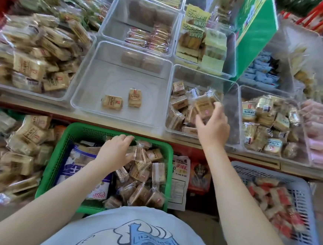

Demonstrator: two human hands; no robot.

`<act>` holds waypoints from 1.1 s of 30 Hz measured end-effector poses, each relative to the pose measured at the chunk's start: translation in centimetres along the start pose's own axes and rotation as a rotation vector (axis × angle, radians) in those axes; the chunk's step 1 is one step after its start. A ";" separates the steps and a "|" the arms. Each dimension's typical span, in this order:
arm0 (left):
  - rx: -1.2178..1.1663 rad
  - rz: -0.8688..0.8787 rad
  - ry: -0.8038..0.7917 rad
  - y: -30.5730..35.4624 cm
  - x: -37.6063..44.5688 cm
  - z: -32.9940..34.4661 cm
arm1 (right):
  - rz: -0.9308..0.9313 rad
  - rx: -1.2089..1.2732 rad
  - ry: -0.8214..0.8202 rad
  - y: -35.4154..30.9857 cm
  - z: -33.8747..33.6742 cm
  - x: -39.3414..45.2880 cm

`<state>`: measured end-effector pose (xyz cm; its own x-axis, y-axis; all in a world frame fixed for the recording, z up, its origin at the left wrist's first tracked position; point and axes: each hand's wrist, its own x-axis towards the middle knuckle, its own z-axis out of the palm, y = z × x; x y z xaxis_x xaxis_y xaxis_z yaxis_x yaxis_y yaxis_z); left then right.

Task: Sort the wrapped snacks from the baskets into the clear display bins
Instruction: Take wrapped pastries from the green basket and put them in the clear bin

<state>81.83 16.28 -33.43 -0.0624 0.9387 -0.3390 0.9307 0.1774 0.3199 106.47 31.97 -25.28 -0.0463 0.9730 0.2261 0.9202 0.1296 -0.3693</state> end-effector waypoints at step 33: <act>-0.117 0.051 0.051 1.7 0.7 1.2 | 0.014 0.244 -0.764 -1.7 2.8 -12.3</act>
<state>83.79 16.86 -34.19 -0.0367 0.9608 -0.2750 0.8850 0.1590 0.4375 104.42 20.29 -29.93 -0.3700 0.8251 -0.4270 0.8157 0.0685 -0.5744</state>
